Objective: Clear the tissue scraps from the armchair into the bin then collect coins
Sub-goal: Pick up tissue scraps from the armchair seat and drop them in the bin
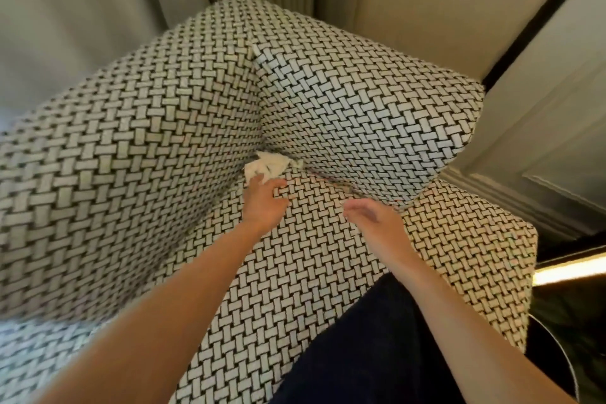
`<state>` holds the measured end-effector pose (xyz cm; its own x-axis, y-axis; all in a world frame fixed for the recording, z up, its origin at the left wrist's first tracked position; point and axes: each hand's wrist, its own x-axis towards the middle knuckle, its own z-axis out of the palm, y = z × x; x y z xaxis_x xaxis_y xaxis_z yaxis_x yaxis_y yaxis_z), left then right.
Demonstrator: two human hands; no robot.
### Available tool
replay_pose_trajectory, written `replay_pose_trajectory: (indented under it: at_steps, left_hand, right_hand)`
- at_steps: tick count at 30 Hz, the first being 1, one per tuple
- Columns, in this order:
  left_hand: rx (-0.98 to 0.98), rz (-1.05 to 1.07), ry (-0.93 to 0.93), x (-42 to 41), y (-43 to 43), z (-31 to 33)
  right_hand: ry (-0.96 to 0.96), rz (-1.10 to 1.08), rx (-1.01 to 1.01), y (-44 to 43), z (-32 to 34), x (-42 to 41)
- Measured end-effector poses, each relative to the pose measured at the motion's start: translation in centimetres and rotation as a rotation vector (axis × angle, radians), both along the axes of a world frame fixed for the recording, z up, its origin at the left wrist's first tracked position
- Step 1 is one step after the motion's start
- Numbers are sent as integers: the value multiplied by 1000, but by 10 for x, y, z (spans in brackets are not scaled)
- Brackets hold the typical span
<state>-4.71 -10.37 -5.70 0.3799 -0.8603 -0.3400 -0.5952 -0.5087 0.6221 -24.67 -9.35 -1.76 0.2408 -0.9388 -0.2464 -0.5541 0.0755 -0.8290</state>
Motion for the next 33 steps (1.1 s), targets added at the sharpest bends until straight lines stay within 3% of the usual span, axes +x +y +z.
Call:
replay_pose_trajectory:
  at_steps: [4,7,12,17,20,26,33]
  left_hand:
    - [136,-165,-177,28,1,-17]
    - [213,-247,-152,36,1,-24]
    - [124,-275,-200,37,5,-34]
    - [-166,-279,-130,22,21,-36]
    - [-163,-409,-76,6,29,-37]
    - [-208,-604,224,-15,31,-25]
    - [-194,-185,155,4,-14,-20]
  right_hand:
    - [24,61,-3,-2,-21,23]
    - [17,96,14,0,-35,32]
    - [-21,146,68,1,-51,40]
    - [-143,115,223,-6,-51,45]
    - [-284,97,346,-8,-46,48]
    - [-418,28,500,-17,-52,47]
    - [-533,-476,607,-41,-72,41]
